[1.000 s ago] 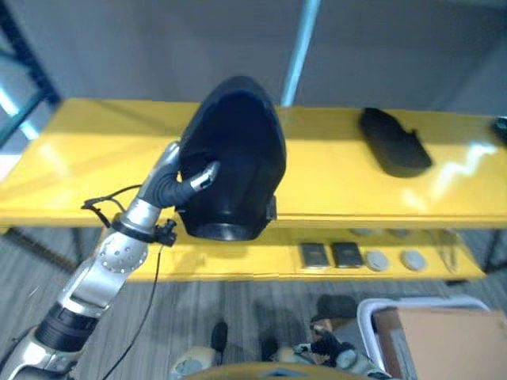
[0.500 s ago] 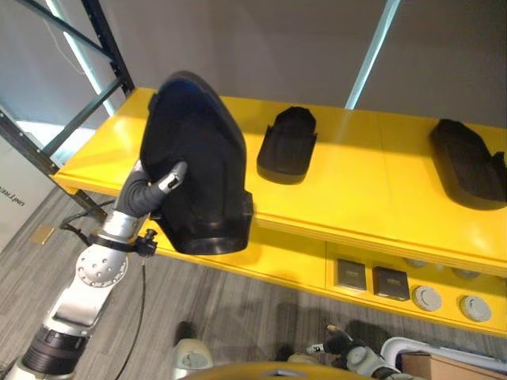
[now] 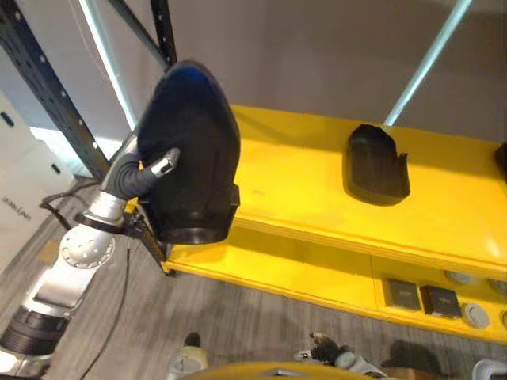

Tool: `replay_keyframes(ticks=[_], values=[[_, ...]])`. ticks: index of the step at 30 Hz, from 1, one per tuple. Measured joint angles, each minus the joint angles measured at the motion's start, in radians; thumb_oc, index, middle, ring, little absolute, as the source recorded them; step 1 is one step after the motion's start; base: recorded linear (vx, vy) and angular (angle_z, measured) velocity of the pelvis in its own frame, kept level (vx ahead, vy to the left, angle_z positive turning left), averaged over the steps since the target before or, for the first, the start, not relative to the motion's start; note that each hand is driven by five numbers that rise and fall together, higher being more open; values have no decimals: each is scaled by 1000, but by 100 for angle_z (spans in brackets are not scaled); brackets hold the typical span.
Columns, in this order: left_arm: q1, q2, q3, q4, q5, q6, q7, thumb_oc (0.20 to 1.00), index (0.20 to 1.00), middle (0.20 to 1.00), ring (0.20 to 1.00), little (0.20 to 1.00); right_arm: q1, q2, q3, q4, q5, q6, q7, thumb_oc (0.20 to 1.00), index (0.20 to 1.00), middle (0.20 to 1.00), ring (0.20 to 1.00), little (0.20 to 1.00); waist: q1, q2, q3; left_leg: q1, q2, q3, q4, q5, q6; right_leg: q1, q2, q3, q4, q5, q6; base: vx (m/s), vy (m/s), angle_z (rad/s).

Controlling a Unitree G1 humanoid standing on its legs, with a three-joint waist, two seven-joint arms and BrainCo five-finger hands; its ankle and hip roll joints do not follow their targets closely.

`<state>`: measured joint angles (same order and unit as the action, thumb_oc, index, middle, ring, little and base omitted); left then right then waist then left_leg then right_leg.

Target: Move parts from the plastic box to the shelf.

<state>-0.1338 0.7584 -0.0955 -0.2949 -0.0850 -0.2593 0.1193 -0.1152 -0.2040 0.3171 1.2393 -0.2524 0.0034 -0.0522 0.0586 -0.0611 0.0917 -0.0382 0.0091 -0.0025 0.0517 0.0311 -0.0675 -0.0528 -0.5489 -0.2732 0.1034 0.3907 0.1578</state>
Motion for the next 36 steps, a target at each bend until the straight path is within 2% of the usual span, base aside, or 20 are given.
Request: replay_keyframes(ticks=[1,2,3,4,5,6,7,8,9,11,12,13,16,18,20,23,25,27,32,36], values=[[1,-1,6,0,1,1,2,200,200,200,200,200,-10,7,-9,-4,-12,3,-7,1000,1000,1000,1000,1000,2,-4,0,-9,-24,33,8,-17,25,-16,4,-60,6,33,-38,-7,503,-66],[9,-8,-2,9,10,10,-3,200,200,200,200,200,-26,6,-27,-14,-12,1,-24,1000,1000,1000,1000,1000,-1,27,15,1,-17,46,5,-22,40,-29,14,-52,24,5,-18,-16,377,-54],[8,-29,-15,21,12,12,-4,200,200,200,200,200,1,-9,-31,-51,-10,-5,-25,1000,1000,1000,1000,1000,-20,68,29,12,-2,36,-17,-15,70,-57,108,4,129,-144,65,-4,435,-49],[6,-46,-23,46,11,14,-4,200,200,200,200,200,-18,-18,-24,-67,-11,-9,-26,1000,1000,1000,1000,1000,-21,92,35,39,43,29,-64,13,91,-79,249,75,264,-357,11,4,105,-3],[5,-29,-24,52,12,20,-7,200,200,200,200,200,-11,-21,-19,-61,-12,-6,-26,1000,1000,1000,1000,1000,-39,74,25,40,40,37,-103,37,42,-73,314,38,241,-437,-10,73,144,-12],[7,-32,-19,56,12,22,-9,200,200,200,200,200,-4,-19,-27,-49,-10,-3,-26,1000,1000,1000,1000,1000,-38,39,18,40,13,50,-113,40,38,-29,316,-5,146,-452,-13,88,88,-4],[7,-65,-27,90,11,25,-10,200,200,200,200,200,12,-25,-31,-37,-7,-1,-29,1000,1000,1000,1000,1000,-54,47,24,58,21,44,-133,44,41,21,357,21,68,-425,-9,109,41,-9],[6,-108,-26,173,12,48,-9,200,200,200,200,200,64,-15,-47,-45,33,-3,-44,1000,1000,1000,1000,1000,-91,49,23,77,31,38,-132,47,43,41,399,118,25,-448,3,120,-25,-4],[-3,-112,-25,209,14,61,-6,200,200,200,200,200,70,-17,-42,-39,32,0,-43,1000,1000,1000,1000,1000,-108,48,22,77,45,41,-132,54,25,68,428,148,-36,-421,-16,194,-62,-14],[-14,-132,-31,256,13,67,2,200,200,200,200,200,112,-15,-47,-40,46,0,-41,1000,1000,1000,1000,1000,-125,49,22,89,69,56,-132,50,12,130,458,151,-155,-359,-34,274,-95,-38],[-16,-178,-3,349,-30,87,5,200,200,200,200,200,123,-21,-58,-32,65,-2,-31,1000,1000,1000,1000,1000,-138,68,3,106,88,92,-138,34,-8,140,470,175,-195,-347,-39,189,-61,-55],[-40,-183,2,397,-62,112,5,200,200,200,200,200,135,-30,-59,-42,77,-9,-20,1000,1000,1000,1000,1000,-161,85,-7,99,95,105,-138,33,-10,128,477,183,-194,-343,-48,38,-74,-52],[-197,-171,-44,452,-125,130,11,200,200,200,200,200,130,-57,-44,-44,97,-9,-12,1000,1000,1000,1000,1000,-165,113,-23,32,103,107,-132,48,-10,61,484,181,-193,-321,-57,-101,-56,-8],[-390,-118,-145,502,-167,128,27,200,200,200,200,200,95,-66,-32,-33,98,-9,-11,1000,1000,1000,1000,1000,-167,120,-15,-58,104,107,-131,75,-8,-32,487,193,-188,-294,-58,-113,-62,-5],[-526,-74,-199,567,-189,134,26,200,200,200,200,200,54,-71,-26,-22,106,-9,-11,1000,1000,1000,1000,1000,-171,124,5,-111,103,115,-132,92,-6,-86,486,198,-189,-273,-57,-20,-33,-13],[-629,-73,-261,669,-236,135,27,200,200,200,200,200,46,-72,-23,-15,120,-11,-13,1000,1000,1000,1000,1000,-201,127,25,-123,102,113,-132,98,-7,-97,488,198,-194,-268,-55,-38,-16,-1],[-808,-34,-381,784,-295,140,32,200,200,200,200,200,3,-103,37,-14,104,-9,-23,1000,1000,1000,1000,1000,-196,136,51,-194,103,111,-137,100,-15,-169,486,198,-194,-266,-56,-41,-24,-1],[-908,-5,-394,833,-321,139,35,200,200,200,200,200,-47,-120,39,-4,88,-5,-25,1000,1000,1000,1000,1000,-196,144,94,-229,103,110,-132,122,-22,-204,490,196,-192,-241,-52,-6,-33,-3],[-1054,6,-462,1087,-385,150,51,200,200,200,200,200,-87,-125,110,16,83,5,-65,1000,1000,1000,1000,1000,-192,151,130,-269,114,105,-132,137,-21,-244,504,189,-190,-238,-60,8,-26,-2],[-1053,22,-470,1146,-394,173,48,200,200,200,200,200,-106,-127,128,34,47,19,-73,1000,1000,1000,1000,1000,-179,152,159,-286,115,99,-131,141,-20,-257,506,180,-187,-231,-69,1,-9,4]])
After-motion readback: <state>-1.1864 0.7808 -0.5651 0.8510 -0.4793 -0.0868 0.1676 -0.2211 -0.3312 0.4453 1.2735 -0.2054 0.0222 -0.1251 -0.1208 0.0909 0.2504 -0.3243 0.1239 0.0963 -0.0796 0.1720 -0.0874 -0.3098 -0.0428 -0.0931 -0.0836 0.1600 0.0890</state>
